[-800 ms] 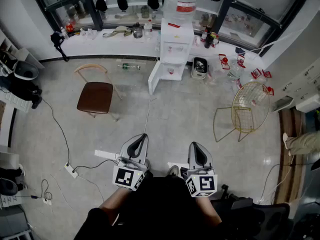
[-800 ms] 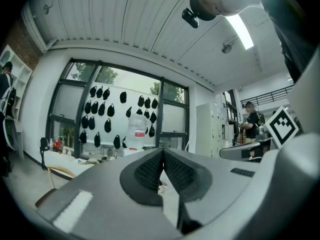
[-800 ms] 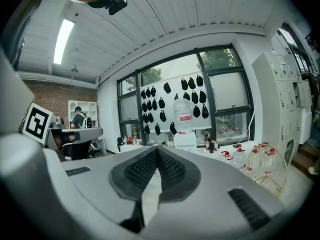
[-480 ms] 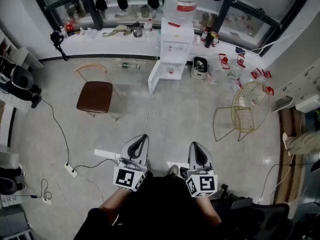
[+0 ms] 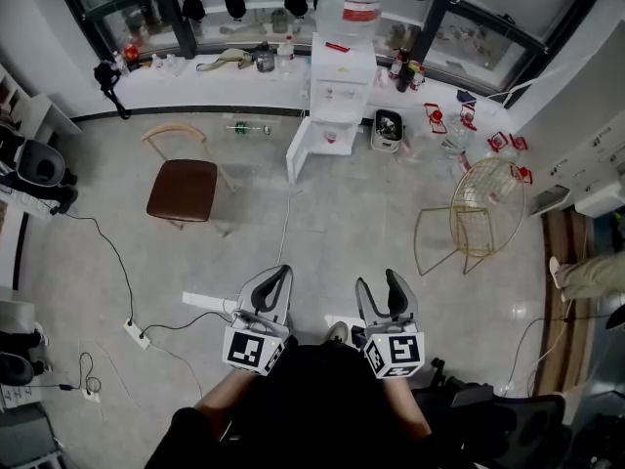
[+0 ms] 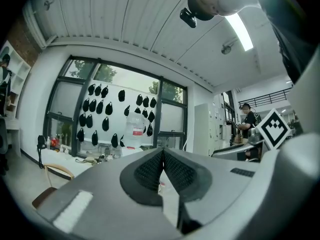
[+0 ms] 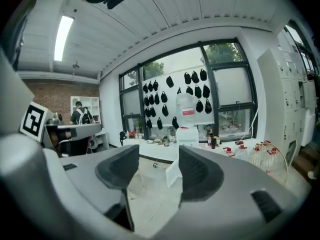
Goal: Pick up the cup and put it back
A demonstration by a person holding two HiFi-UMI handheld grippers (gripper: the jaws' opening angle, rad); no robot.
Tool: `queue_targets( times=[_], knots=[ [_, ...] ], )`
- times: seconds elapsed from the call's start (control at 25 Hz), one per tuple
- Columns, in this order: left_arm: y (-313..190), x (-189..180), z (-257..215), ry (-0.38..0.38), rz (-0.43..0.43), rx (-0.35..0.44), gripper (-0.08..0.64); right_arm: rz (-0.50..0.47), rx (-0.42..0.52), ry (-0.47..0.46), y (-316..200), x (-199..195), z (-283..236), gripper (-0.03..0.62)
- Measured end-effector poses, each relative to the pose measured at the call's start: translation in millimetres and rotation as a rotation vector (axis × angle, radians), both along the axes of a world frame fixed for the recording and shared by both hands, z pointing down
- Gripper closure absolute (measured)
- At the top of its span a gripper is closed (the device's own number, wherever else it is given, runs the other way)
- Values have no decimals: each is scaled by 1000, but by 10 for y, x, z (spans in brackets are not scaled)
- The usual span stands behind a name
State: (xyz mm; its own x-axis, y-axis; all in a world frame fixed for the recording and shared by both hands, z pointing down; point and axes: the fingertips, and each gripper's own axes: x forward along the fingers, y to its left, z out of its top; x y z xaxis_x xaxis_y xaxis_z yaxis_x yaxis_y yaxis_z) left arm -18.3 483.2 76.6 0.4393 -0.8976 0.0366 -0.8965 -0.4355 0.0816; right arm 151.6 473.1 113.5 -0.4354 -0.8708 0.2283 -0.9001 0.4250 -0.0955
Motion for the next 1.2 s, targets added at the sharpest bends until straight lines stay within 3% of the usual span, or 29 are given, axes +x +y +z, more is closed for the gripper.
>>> queue_targets(
  times=[0.28, 0.84, 1.2],
  knots=[
    [-35, -139, 10, 8, 1, -6, 553, 19, -3, 19, -90, -90, 34, 365],
    [-152, -802, 225, 11, 66, -38, 553, 74, -18, 32, -210, -774, 165, 365],
    [-632, -864, 383, 10, 75, -61, 553, 66, -23, 27, -662, -895, 246, 367]
  ],
)
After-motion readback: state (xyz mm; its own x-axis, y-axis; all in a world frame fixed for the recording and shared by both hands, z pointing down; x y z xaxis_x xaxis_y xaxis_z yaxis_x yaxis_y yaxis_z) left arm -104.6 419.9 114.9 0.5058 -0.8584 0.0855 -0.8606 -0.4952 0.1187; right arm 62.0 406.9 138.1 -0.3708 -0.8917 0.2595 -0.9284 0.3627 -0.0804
